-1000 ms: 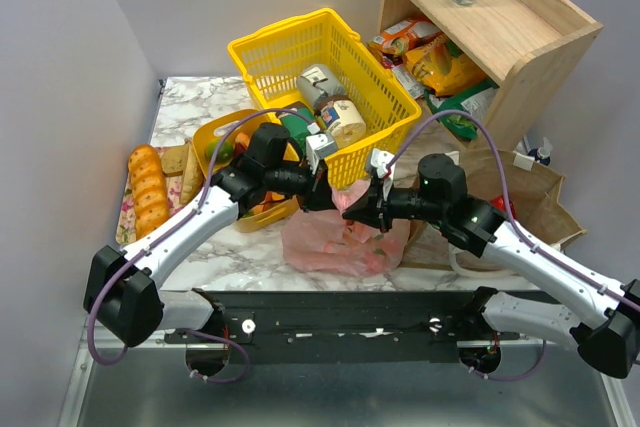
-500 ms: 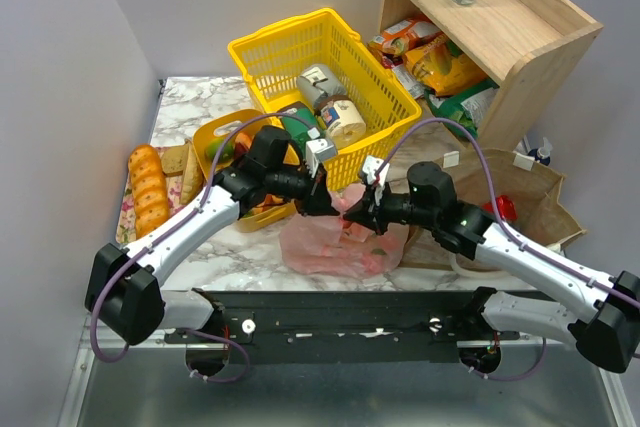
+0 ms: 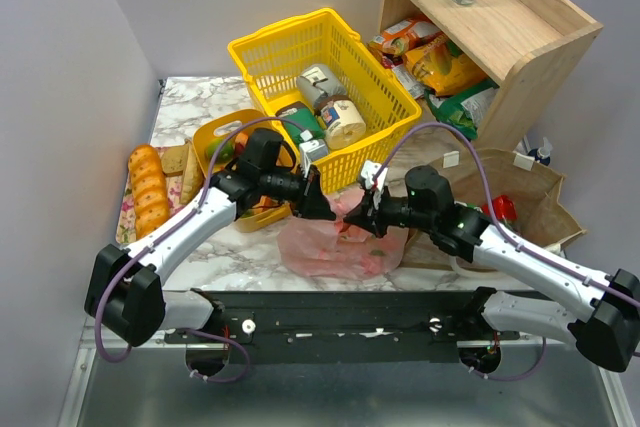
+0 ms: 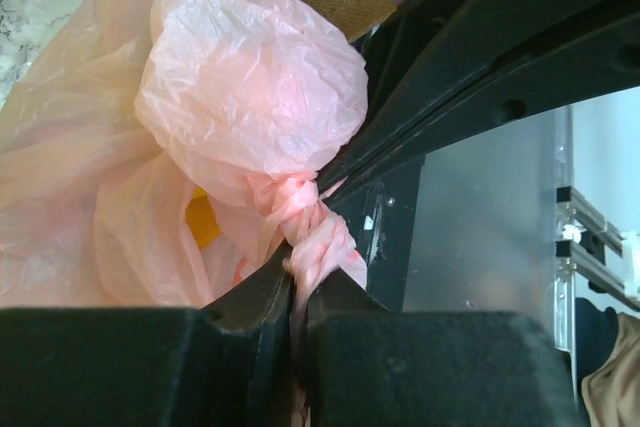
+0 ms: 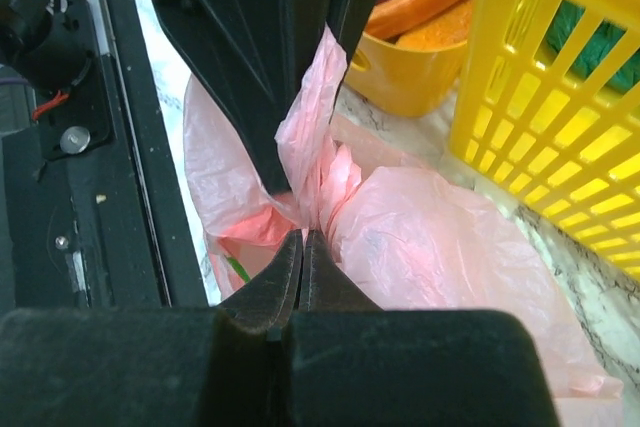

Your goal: Place the mixed food into the grocery bags and tie them

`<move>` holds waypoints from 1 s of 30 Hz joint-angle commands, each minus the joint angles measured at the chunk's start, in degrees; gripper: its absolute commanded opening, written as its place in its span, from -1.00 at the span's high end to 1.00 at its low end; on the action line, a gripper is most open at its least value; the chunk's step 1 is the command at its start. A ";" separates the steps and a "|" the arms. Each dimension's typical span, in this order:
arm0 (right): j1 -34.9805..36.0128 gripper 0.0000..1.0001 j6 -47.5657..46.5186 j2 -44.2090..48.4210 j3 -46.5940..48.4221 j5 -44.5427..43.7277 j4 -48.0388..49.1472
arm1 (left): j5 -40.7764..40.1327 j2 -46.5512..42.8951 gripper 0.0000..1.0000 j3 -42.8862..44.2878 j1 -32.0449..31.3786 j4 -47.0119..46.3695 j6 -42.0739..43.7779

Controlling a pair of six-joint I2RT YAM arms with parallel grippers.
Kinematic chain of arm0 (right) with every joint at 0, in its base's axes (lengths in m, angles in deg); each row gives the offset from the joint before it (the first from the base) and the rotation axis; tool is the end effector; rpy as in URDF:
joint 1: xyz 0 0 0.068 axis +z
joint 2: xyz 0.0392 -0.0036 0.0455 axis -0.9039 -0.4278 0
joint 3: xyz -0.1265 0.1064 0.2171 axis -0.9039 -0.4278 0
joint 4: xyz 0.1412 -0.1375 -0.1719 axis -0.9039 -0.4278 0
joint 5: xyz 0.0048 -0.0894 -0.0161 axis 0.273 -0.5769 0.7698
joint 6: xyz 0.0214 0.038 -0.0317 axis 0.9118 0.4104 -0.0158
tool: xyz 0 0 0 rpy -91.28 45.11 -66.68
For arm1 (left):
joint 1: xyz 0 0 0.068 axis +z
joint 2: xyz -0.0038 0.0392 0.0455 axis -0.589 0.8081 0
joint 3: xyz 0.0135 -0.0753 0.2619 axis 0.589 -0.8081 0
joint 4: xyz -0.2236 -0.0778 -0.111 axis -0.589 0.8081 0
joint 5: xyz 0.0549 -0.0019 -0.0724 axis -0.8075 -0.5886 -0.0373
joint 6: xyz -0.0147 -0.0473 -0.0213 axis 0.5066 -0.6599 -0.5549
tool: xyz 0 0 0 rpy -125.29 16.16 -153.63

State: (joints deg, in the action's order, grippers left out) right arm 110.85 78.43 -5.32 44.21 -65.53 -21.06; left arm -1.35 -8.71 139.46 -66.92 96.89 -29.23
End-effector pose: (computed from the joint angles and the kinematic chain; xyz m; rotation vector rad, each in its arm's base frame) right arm 0.1570 0.1838 0.2860 -1.1278 1.6725 0.8460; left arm 0.2205 -0.1654 0.2859 0.9197 2.0713 -1.4650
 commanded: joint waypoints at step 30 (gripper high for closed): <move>-0.12 0.99 -2.59 3.93 -4.40 -1.08 -3.81 | 6.87 9.76 0.16 3.07 -2.21 -6.80 -7.17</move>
State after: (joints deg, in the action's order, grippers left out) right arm 110.85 77.01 -2.41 41.48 -66.47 -23.22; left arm 6.32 -1.67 141.05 -68.49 87.38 -35.90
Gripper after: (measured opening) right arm 0.014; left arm 0.497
